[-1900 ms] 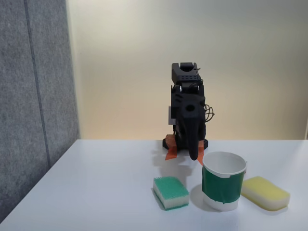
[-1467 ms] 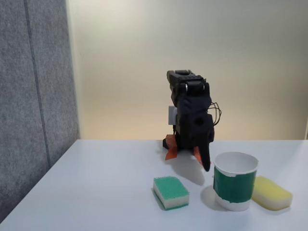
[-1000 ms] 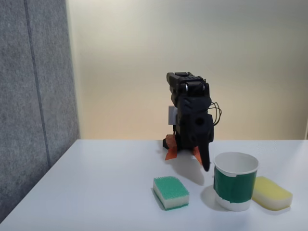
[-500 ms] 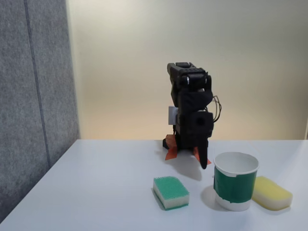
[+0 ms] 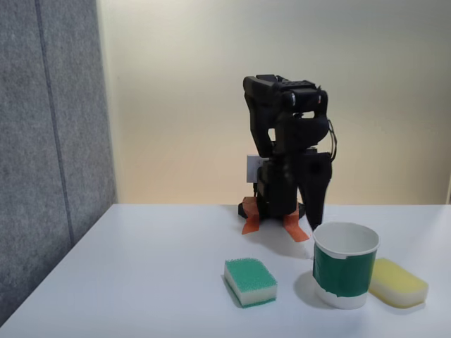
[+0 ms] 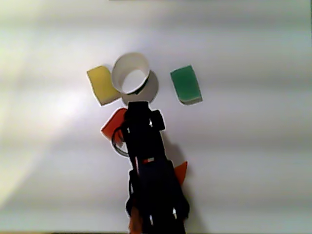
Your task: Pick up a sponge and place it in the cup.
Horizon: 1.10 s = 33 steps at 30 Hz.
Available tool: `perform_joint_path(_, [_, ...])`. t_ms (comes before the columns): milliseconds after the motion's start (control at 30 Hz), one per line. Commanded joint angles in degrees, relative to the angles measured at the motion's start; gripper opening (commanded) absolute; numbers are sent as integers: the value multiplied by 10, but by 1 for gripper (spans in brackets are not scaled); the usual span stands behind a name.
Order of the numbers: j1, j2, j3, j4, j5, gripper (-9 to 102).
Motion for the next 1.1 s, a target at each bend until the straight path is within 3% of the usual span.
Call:
perform_joint_path(0, [-8, -20, -65, 28, -26, 0])
perform_joint_path(300, [-57, -105, -178, 98, -63, 0])
perform_joint_path(567, [-124, -149, -206, 81, -12, 9])
perform_joint_path(700, [-134, -121, -160, 14, -1, 13])
perform_joint_path(900, [-129, -152, -192, 15, -47, 23])
perform_joint_path(933, [-125, -158, -199, 11, -60, 32])
perform_joint_path(967, [-122, -153, -190, -6, -67, 51])
perform_joint_path(1000, [-121, -138, -170, -37, -69, 58])
perform_joint_path(1067, [-127, -124, -142, -69, -50, 59])
